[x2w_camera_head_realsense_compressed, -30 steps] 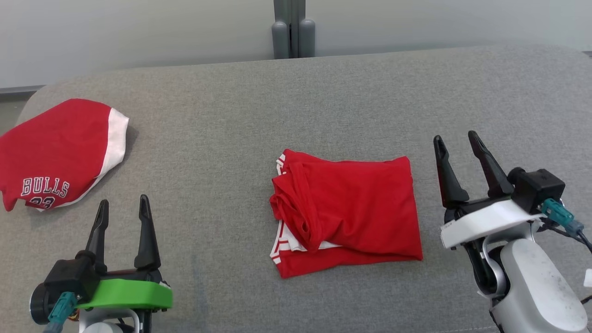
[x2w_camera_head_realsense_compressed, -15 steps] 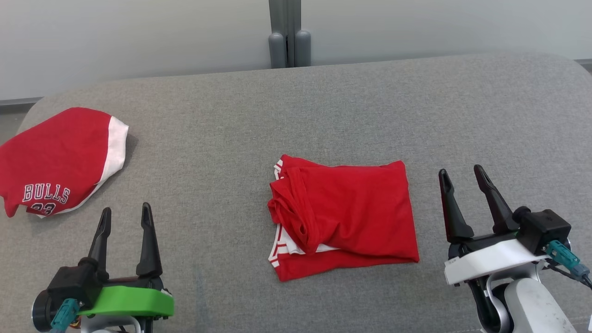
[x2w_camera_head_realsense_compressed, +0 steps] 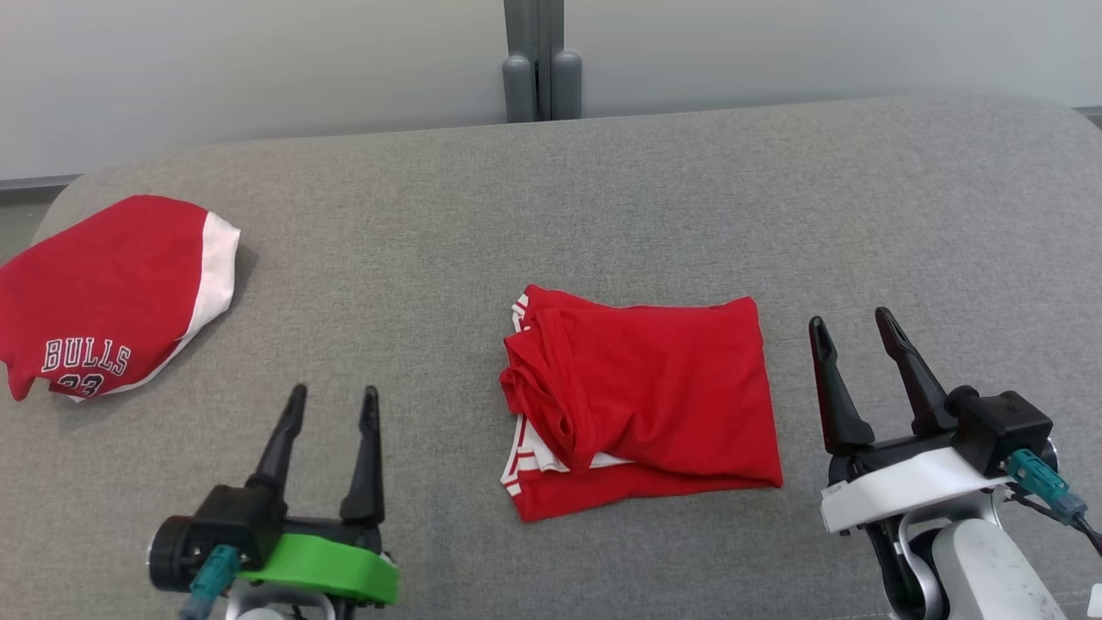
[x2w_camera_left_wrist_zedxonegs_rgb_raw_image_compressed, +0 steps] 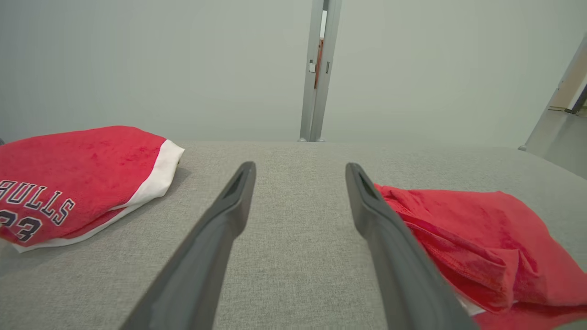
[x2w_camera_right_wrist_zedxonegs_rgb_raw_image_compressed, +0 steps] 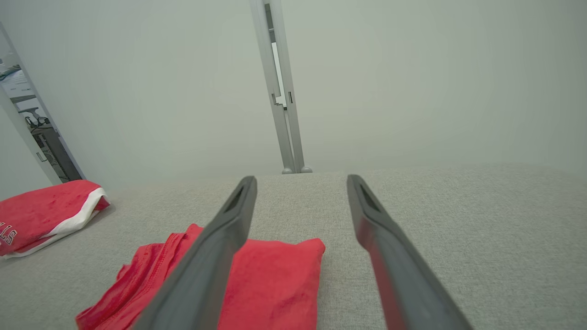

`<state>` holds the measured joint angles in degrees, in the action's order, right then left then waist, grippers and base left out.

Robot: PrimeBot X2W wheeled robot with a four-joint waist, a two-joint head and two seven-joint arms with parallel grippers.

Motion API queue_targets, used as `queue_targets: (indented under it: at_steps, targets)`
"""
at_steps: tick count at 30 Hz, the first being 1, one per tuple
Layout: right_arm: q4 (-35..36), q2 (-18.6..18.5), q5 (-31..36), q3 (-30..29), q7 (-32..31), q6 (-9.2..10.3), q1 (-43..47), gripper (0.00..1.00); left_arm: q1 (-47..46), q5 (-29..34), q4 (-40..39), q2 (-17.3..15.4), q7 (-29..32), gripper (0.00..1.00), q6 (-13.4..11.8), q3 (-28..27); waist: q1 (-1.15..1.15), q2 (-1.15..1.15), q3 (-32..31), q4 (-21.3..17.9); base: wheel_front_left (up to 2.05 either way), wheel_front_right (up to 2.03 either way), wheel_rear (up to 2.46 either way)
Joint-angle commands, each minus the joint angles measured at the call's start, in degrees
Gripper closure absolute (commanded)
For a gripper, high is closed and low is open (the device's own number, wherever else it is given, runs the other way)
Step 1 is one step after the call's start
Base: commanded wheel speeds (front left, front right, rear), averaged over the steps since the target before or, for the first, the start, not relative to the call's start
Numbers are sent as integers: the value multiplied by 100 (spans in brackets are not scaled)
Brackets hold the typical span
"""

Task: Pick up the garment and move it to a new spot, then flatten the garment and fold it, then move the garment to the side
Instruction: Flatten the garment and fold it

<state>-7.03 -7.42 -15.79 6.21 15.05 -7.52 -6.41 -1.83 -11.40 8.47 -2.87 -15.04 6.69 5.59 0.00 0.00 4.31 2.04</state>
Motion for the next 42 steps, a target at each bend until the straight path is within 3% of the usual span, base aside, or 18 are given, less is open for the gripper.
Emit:
queue_targets:
  at_steps: [1, 14, 25, 26, 27, 28, 36, 42]
  targets:
    - [21, 11, 64, 13, 16, 8, -13, 0, -111, 21, 45, -6, -17, 0, 37, 131, 0, 0, 26, -24, 0, 0, 0]
    - [24, 65, 173, 151, 17, 8, -135, 0, -699, 20, 992, -10, -18, 0, 89, 1977, 0, 0, 327, -437, 0, 0, 0]
    - [94, 111, 202, 50, 17, 8, -202, 0, -1116, -315, 1976, -15, -17, 0, 87, 2407, 0, 0, 548, -744, 0, 0, 0]
    - [92, 115, 203, 40, 17, 8, -199, 0, -1150, -345, 2037, -15, -17, 59, 87, 2436, 0, 0, 549, -753, 0, 0, 0]
    - [91, 120, 208, 31, 17, 8, -196, 0, -1193, -375, 2086, -15, -18, 94, 87, 2460, 0, 0, 546, -758, 0, 0, 0]
    - [94, 124, 213, 24, 17, 8, -192, 0, -1221, -399, 2104, -15, -18, 100, 87, 2475, 0, 0, 543, -760, 0, 0, 0]
    - [68, 147, 241, -39, 17, 8, -101, 0, -1242, -381, 1820, -37, -18, 100, 88, 2287, 0, 0, 452, -643, 0, 0, 0]
    - [-3, 137, 228, -58, 17, 8, -73, 0, -955, -534, 1691, -170, -17, 100, 88, 2468, 0, 0, 389, -589, 0, 0, 0]
